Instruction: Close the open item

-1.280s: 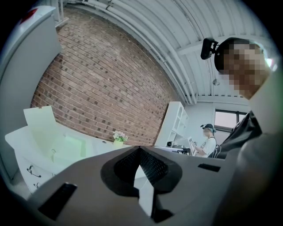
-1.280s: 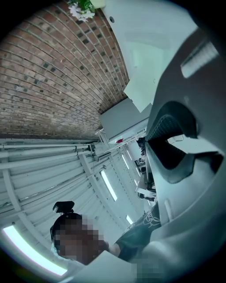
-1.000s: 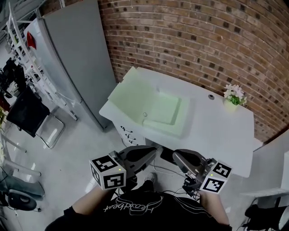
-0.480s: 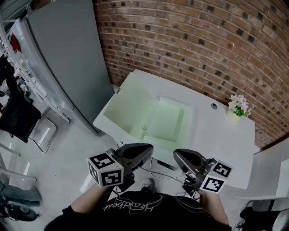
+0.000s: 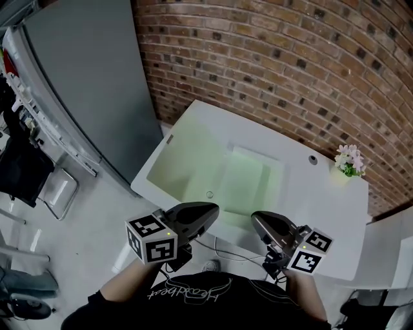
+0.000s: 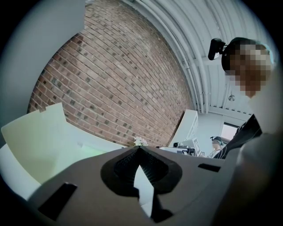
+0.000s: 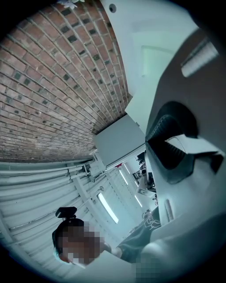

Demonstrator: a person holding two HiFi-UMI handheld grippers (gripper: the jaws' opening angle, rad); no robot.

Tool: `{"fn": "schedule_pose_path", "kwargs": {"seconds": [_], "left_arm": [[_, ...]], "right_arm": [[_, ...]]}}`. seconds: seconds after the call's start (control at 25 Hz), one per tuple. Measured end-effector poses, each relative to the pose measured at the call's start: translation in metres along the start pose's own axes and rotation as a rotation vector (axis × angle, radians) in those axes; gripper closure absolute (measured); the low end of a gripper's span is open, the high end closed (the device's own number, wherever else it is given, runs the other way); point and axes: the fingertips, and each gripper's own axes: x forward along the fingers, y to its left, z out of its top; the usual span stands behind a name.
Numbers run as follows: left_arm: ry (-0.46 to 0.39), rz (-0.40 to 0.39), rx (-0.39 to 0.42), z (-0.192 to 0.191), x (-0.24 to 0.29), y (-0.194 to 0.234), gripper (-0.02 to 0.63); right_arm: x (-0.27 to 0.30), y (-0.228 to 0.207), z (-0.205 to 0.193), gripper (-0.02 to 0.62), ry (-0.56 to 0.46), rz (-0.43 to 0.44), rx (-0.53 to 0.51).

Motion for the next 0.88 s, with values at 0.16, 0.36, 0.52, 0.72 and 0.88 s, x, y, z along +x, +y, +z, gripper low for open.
{"fn": "schedule_pose_path", "kwargs": {"seconds": [0.16, 0.36, 0.52, 0.72, 0.88], "left_arm": [[-0.009, -0.002, 0.011, 0.007, -0.003, 0.004, 0.604], [-0.023, 0.016, 0.017, 0.015, -0.007, 0.009, 0.604], [-0.032, 0.037, 0.013, 0.017, -0.008, 0.016, 0.604], [-0.041, 0.073, 0.004, 0.021, -0.007, 0.027, 0.604], [-0.064, 0.114, 0.012, 0.036, -0.013, 0.042, 0.604]], "right_arm": [[0.007, 0.004, 0.005, 0.592, 0.005, 0.006, -0.021], [0.005, 0.003, 0.007, 0.592, 0.008, 0.001, -0.024], [0.006, -0.003, 0.008, 0.592, 0.012, 0.003, -0.019], [0.011, -0.016, 0.012, 0.592, 0.018, 0.008, -0.002], [0.021, -0.025, 0.018, 0.592, 0.022, 0.014, 0.005]]}}
